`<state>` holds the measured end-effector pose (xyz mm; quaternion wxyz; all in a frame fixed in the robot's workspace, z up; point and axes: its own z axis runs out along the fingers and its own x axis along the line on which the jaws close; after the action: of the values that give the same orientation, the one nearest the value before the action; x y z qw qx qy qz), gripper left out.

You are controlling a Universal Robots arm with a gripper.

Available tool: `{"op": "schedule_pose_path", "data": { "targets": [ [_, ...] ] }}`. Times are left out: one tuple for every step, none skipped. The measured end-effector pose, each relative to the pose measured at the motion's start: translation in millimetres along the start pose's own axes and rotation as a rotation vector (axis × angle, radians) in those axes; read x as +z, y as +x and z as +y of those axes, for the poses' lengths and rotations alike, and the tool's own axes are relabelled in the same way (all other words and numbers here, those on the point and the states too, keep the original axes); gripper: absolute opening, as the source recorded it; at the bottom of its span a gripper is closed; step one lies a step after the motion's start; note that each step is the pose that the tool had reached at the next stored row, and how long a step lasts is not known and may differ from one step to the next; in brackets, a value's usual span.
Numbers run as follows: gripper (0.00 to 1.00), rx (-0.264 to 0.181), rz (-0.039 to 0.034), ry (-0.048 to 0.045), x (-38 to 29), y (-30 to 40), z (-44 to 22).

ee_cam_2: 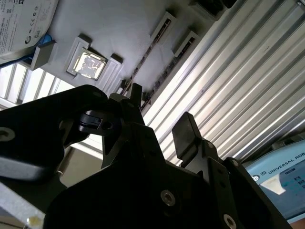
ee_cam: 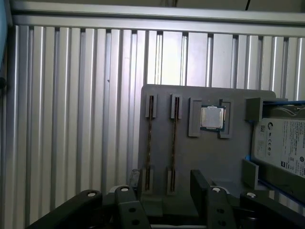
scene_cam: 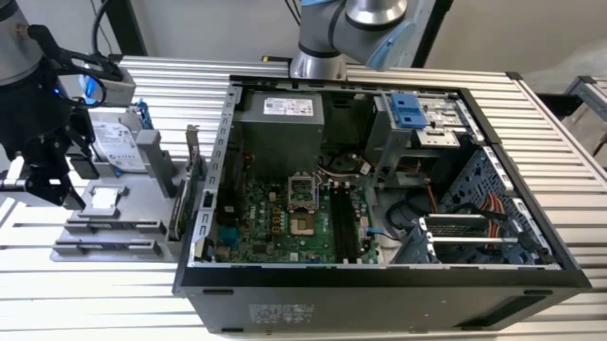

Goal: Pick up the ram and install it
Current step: 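Pick up the ram and move it above insertion slot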

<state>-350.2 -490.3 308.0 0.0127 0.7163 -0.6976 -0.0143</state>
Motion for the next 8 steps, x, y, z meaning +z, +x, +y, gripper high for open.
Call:
{"op": "schedule_pose_path", "data": {
  "targets": [
    [1.00, 0.000, 0.0000, 0.0000, 0.2, 0.0, 0.0],
    [1.00, 0.000, 0.0001, 0.0000, 0.4, 0.0, 0.0],
    [1.00, 0.000, 0.0000, 0.0000, 0.7, 0.0, 0.0],
    [1.00, 0.000, 0.0000, 0.0000, 1.0, 0.0, 0.0],
    [1.00, 0.000, 0.0000, 0.0000, 1.3, 0.0, -0.1],
    [1.00, 0.000, 0.0000, 0.0000, 1.7, 0.0, -0.1],
    [1.00, 0.000, 0.0000, 0.0000, 2.0, 0.0, -0.1],
    [1.00, 0.000, 0.0000, 0.0000, 2.4, 0.0, -0.1]
  ]
}}
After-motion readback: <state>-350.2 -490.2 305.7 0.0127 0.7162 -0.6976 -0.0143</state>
